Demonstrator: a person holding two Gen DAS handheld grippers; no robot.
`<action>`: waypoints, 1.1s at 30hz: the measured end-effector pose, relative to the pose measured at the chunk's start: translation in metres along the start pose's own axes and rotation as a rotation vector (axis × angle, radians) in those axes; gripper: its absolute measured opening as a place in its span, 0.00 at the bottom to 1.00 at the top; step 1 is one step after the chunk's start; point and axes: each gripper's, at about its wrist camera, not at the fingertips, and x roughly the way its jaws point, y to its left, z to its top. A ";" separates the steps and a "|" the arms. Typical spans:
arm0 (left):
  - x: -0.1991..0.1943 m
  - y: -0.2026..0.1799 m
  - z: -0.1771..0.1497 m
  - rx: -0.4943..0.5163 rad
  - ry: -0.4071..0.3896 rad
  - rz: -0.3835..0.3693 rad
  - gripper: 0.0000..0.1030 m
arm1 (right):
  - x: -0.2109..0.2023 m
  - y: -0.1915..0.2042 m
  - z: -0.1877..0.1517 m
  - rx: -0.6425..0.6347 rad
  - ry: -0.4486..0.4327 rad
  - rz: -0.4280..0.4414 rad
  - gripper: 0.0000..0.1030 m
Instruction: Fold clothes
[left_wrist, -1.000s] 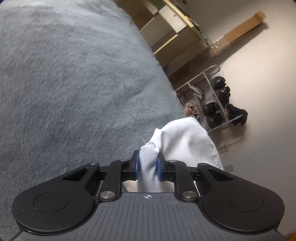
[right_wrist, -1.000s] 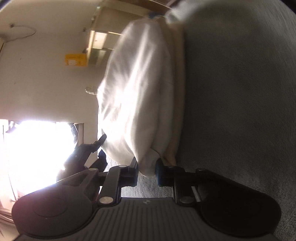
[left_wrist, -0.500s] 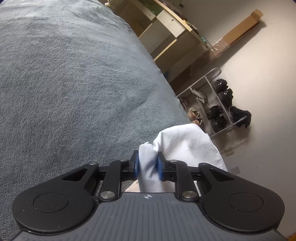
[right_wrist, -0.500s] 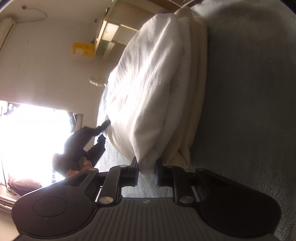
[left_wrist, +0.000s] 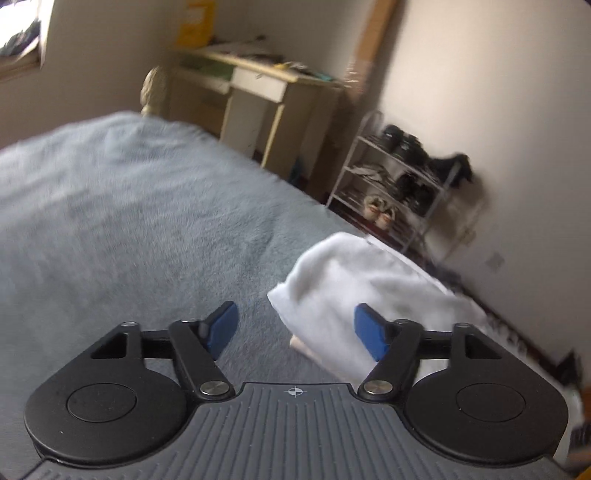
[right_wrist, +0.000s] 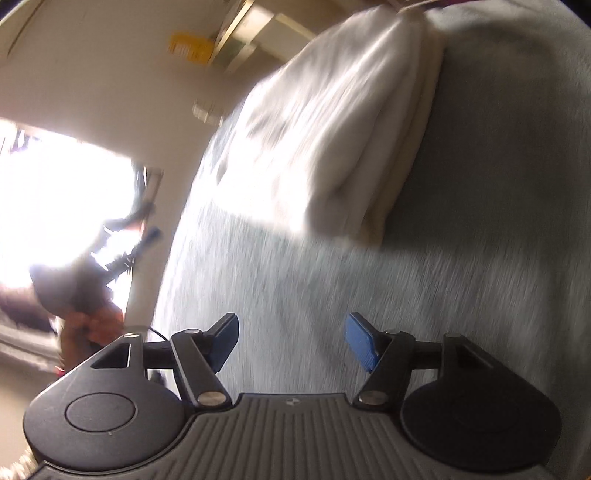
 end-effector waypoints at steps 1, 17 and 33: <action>-0.017 -0.007 -0.005 0.039 -0.001 0.002 0.82 | 0.001 0.009 -0.008 -0.028 0.028 0.011 0.66; -0.133 -0.069 -0.135 0.034 -0.027 0.125 1.00 | -0.084 0.101 -0.132 -0.592 -0.010 -0.421 0.73; -0.136 -0.147 -0.209 0.135 0.083 0.233 1.00 | -0.122 0.086 -0.156 -0.627 -0.362 -0.733 0.99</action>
